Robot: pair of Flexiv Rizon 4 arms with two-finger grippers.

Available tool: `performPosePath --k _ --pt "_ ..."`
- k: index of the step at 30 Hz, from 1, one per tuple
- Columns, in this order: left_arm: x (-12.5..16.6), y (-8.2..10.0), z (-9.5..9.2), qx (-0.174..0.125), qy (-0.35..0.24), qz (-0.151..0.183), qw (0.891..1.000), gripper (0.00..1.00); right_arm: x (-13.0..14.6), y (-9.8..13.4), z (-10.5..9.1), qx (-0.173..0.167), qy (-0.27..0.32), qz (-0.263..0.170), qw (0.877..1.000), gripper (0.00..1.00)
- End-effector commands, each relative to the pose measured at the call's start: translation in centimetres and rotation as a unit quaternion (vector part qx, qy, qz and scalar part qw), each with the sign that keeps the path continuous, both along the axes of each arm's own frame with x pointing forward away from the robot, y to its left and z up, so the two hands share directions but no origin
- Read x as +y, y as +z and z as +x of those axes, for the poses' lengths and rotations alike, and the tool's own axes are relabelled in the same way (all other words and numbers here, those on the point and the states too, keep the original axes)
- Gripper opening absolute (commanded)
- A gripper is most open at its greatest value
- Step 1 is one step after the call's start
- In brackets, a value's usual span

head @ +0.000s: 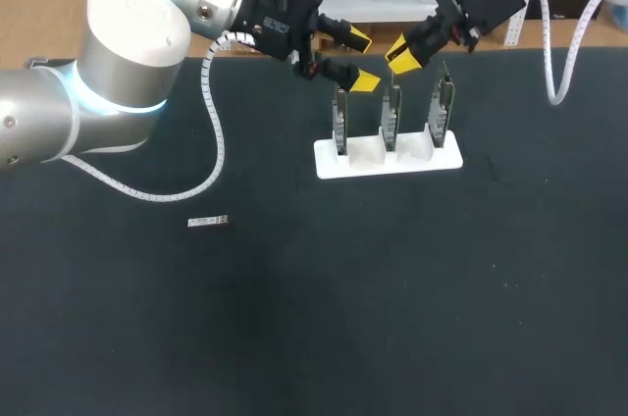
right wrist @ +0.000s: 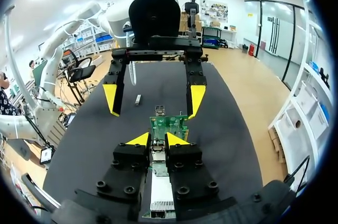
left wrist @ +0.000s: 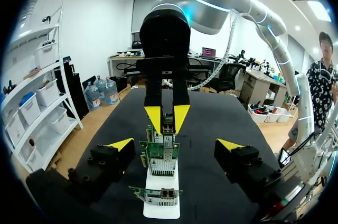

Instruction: Pick up the optical module with the left hand, and insert it into the network port with the right hand.

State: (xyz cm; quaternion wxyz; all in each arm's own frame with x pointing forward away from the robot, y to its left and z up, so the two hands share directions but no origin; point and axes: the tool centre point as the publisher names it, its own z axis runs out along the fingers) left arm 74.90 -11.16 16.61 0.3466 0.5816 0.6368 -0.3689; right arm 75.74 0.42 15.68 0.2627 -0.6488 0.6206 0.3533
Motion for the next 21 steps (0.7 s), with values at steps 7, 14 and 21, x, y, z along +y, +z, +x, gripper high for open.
performPosePath --k 7,14,21 --pt "-0.1 0.1 0.2 0.001 -0.001 0.002 1.000 1.00 -0.1 -0.3 -0.3 0.000 -0.003 -0.001 1.000 0.36" --pt "-0.1 0.1 0.2 0.001 -0.001 0.002 1.000 1.00 -0.3 0.5 -0.4 0.001 -0.016 0.015 1.000 1.00" --pt "-0.1 0.1 0.2 0.001 -0.001 0.002 1.000 1.00 -1.7 2.0 -0.1 0.000 -0.038 0.035 0.999 1.00"
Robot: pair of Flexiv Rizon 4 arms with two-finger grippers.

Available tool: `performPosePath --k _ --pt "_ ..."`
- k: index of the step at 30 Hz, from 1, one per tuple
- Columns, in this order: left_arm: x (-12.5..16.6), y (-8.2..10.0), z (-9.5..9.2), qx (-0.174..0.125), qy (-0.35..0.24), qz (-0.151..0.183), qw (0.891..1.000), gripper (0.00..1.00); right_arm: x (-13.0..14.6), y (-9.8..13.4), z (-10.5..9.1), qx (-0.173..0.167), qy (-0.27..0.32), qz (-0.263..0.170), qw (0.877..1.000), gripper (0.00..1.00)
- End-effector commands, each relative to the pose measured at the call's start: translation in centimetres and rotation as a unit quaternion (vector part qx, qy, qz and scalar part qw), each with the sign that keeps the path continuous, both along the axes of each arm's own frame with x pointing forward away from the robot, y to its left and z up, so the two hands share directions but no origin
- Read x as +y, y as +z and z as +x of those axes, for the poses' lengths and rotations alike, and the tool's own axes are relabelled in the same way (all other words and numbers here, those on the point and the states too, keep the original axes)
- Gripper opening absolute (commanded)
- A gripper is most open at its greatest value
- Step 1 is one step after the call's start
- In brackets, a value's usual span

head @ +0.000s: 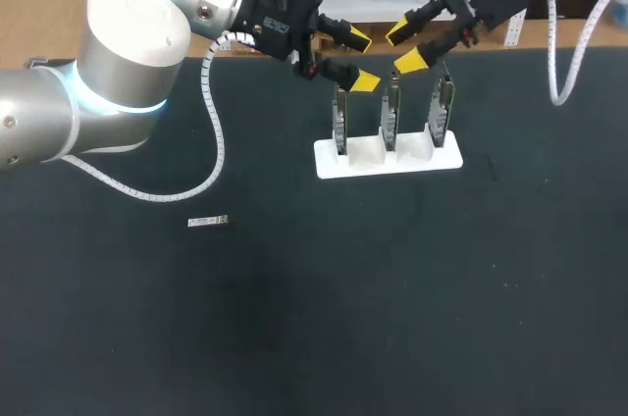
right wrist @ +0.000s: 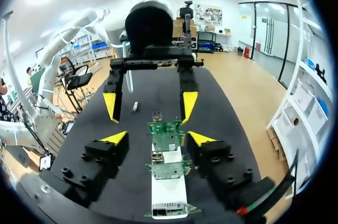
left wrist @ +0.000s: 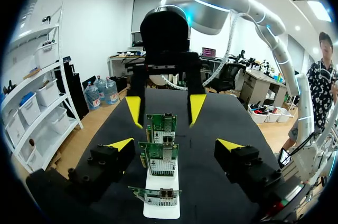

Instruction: Pick up the optical module with the left hand, and insert it into the network port with the right hand.

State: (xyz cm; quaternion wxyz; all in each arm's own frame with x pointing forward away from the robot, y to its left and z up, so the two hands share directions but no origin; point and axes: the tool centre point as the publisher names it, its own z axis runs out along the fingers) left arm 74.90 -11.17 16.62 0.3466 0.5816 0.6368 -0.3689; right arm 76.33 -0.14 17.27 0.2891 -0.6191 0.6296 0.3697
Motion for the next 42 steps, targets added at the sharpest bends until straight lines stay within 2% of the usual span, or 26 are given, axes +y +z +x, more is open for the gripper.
performPosePath --k 1,7,9,10,23,42 --pt "-0.1 0.1 0.2 0.001 -0.001 0.003 1.000 1.00 -1.4 0.5 -0.7 -0.007 -0.011 0.005 1.000 1.00" --pt "-0.1 0.1 0.2 0.001 -0.001 0.003 1.000 1.00 -2.4 0.5 -0.7 -0.005 -0.019 0.004 1.000 1.00" --pt "-0.1 0.1 0.2 0.001 -0.001 0.003 1.000 1.00 -2.6 0.3 -0.7 -0.008 -0.022 0.006 1.000 0.42" --pt "-0.1 0.1 0.2 0.001 -0.001 0.003 1.000 1.00 -2.6 0.3 -0.8 -0.008 -0.020 0.007 1.000 0.00" --pt "-0.1 0.1 0.2 0.001 -0.001 0.003 1.000 1.00 -2.1 0.2 -0.7 -0.013 -0.021 0.010 1.000 0.00" --pt "-0.1 0.1 0.2 0.001 -0.001 0.003 1.000 1.00 0.8 -0.3 -0.1 -0.013 0.009 0.008 1.000 0.00"
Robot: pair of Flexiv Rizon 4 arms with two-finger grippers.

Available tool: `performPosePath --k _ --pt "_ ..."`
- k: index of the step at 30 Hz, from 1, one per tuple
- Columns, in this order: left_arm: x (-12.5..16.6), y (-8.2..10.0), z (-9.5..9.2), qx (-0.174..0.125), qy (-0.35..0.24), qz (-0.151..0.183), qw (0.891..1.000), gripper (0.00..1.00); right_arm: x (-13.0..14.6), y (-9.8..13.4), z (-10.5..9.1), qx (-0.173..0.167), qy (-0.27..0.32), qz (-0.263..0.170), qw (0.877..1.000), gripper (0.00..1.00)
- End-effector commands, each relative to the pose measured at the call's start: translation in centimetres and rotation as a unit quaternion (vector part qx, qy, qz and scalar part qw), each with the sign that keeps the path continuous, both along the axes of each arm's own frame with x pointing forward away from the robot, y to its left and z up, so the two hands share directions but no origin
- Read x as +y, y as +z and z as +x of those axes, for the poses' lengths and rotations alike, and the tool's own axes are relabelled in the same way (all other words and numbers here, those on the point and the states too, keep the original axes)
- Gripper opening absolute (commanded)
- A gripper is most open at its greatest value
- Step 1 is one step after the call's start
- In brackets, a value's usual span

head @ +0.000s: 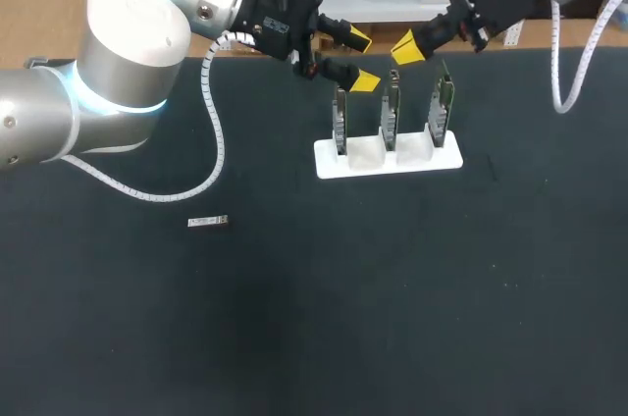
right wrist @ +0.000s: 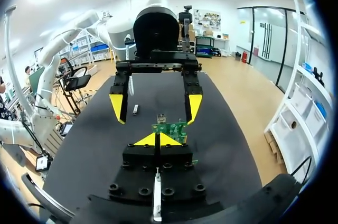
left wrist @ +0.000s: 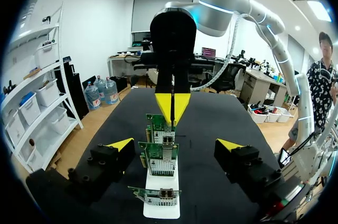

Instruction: Pick up the optical module with the left hand, and insert it into the network port with the right hand.

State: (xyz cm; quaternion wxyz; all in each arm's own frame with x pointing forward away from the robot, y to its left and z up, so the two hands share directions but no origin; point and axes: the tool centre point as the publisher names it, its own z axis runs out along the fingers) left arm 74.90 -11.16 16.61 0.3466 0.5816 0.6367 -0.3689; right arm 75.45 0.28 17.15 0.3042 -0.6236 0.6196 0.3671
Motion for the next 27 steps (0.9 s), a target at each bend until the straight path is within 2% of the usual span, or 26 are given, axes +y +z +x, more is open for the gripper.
performPosePath --k 1,27 --pt "-0.1 0.1 0.2 0.001 -0.001 0.003 1.000 1.00 0.5 -0.3 0.7 0.003 0.007 -0.003 1.000 0.00" --pt "-0.1 0.1 0.2 0.001 -0.001 0.003 1.000 1.00 0.3 -2.2 0.3 0.024 0.007 -0.024 0.999 0.00"
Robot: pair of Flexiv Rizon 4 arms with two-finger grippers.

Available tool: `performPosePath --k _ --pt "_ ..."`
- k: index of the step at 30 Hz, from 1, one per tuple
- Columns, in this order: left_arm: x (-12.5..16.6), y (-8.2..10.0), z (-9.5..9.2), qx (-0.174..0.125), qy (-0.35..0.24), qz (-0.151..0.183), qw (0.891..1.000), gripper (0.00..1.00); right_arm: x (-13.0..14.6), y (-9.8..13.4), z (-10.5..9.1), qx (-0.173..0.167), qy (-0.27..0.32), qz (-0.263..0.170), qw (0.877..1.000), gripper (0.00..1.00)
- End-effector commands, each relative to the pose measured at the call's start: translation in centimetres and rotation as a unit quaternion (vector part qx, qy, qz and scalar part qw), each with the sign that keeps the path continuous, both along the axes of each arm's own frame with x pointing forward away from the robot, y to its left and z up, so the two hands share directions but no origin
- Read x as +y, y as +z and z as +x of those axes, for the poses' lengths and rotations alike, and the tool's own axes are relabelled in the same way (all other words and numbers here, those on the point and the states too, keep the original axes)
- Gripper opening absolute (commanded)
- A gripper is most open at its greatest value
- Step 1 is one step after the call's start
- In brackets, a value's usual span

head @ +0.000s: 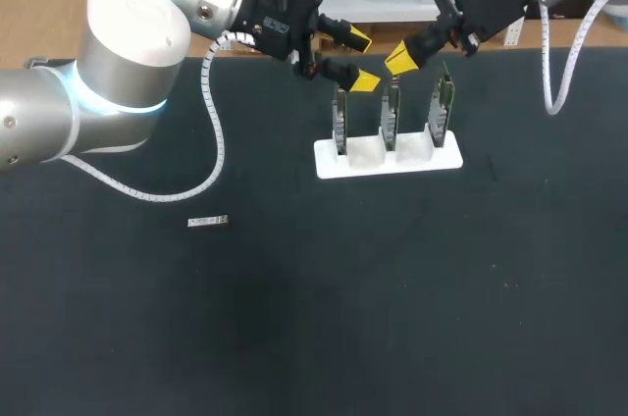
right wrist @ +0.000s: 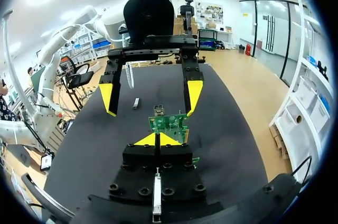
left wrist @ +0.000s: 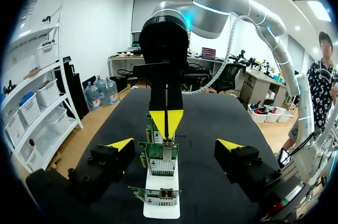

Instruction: Pick up the optical module with the left hand, and insert it into the network port with the right hand.

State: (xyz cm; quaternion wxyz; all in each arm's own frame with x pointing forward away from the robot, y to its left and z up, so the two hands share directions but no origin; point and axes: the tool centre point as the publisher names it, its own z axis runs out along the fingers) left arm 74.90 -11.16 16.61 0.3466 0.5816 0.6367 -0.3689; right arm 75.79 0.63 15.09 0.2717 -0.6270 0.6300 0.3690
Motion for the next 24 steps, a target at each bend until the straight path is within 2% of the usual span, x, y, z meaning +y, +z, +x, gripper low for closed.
performPosePath --k 1,24 --pt "-0.1 0.1 0.2 0.001 -0.001 0.003 1.000 1.00 0.0 -0.1 -0.1 0.001 -0.002 -0.001 1.000 0.00" --pt "-0.1 0.1 0.2 0.001 -0.001 0.003 1.000 1.00 -0.1 -1.6 -0.3 0.014 -0.004 -0.011 1.000 0.00"
